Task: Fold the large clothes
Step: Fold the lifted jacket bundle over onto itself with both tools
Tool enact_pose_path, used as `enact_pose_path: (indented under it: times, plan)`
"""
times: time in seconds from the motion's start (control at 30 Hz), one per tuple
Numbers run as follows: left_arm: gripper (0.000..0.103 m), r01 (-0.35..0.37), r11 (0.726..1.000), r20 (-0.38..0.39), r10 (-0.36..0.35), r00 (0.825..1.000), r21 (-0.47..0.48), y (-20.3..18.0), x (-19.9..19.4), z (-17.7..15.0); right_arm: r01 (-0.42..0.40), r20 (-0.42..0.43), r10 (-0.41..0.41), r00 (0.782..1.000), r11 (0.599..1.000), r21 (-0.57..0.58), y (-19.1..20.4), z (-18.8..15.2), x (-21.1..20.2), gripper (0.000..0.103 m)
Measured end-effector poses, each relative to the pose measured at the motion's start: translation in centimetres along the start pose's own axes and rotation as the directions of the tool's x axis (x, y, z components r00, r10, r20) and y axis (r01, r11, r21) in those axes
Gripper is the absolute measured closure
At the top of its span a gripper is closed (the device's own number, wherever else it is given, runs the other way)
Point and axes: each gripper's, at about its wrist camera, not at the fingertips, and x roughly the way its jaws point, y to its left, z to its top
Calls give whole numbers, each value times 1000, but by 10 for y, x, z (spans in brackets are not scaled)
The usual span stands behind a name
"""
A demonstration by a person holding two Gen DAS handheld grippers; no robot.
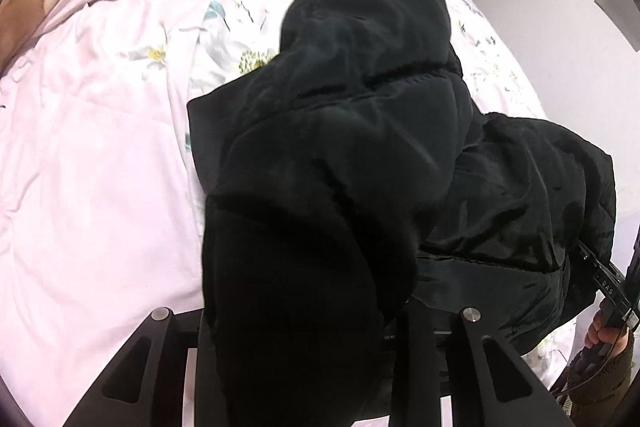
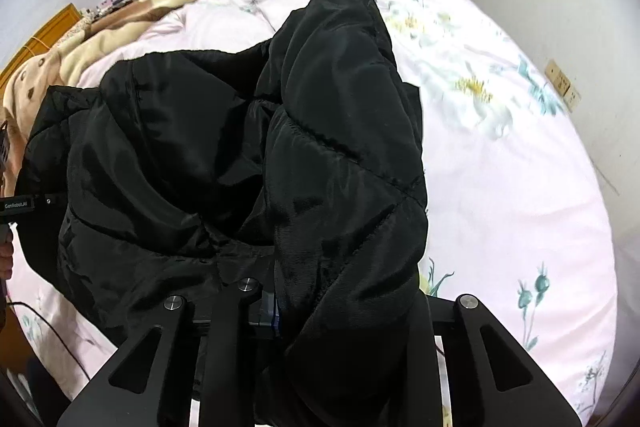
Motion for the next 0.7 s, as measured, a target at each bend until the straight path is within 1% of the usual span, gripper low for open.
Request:
enact_pose_path:
  times: [0.03,0.23,0.3,0.37,0.47,0.5,0.53,0.57,0.63,0.67,0.7]
  plan:
    - [69,0,1000,5,0,1000,-3,-27,5,24,-4,10,4,1000,1000,0,2,1,-6,78]
    - [70,24,1000,59,-22,998,-20,3,-36,36,-25,56,27,998,999,-26,19,4,-37,87]
    - [70,16,1000,75,-14,997,-16,13,-45,39,-53,68,55,996,998,-37,26,4,-41,90]
    - [69,11,1000,57,-10,998,-20,20,-45,35,-83,49,83,995,996,-11,28,4,-36,90]
    - [69,-31,999,13,31,999,-34,34,-23,33,-73,-13,73,997,997,39,21,-3,-15,89]
    - [68,-32,998,9,32,999,-52,39,-17,31,-70,-25,71,997,996,51,21,-3,-11,86]
    - [67,-34,998,7,35,999,-61,44,-11,32,-51,-43,54,998,997,66,17,-5,-5,81]
    - [67,-42,997,4,43,999,-64,44,-7,31,-34,-67,38,997,998,56,14,-5,2,75]
    - [65,-53,997,0,53,999,-52,48,0,36,-1,-107,8,994,998,59,4,-5,16,55]
    - [65,-59,997,-1,60,998,-43,41,-9,30,-14,-109,21,994,997,71,-2,-5,22,53]
    - [65,-68,997,-4,68,998,-32,40,-8,32,-32,-118,40,992,997,72,-6,-5,27,50]
